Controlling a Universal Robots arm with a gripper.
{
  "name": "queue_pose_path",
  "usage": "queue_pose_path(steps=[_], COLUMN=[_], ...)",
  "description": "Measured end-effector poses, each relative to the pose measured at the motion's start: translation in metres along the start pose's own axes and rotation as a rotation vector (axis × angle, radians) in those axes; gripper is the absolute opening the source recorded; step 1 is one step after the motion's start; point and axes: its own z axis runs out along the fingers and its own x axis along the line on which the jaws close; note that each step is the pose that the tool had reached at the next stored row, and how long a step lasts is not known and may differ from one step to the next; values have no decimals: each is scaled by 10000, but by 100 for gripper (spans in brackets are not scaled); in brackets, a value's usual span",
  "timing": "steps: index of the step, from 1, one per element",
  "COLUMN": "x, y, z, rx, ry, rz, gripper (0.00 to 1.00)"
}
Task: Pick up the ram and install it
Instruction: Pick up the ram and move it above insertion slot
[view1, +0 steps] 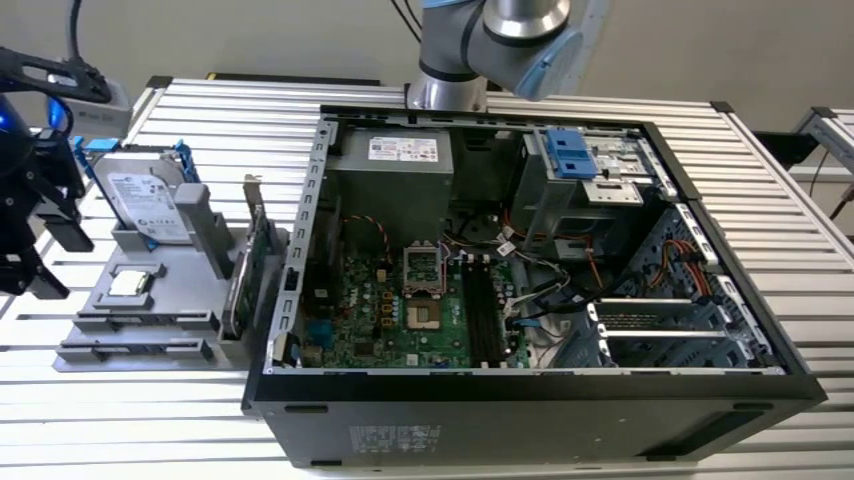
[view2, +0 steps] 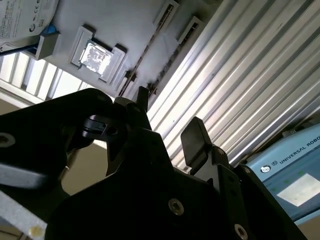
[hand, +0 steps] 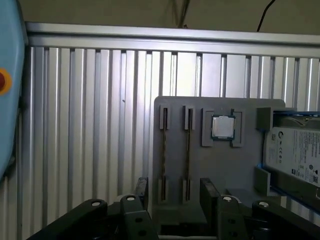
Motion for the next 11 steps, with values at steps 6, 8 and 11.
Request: queue_pose_path(steps=[6,8,11], x=[1,2,2], y=[-1,-1,-2], z=[55,68,92], rx=[-1,-1,0], ry=[1,2,1], rz=[0,1,1], gripper=[100,100,100])
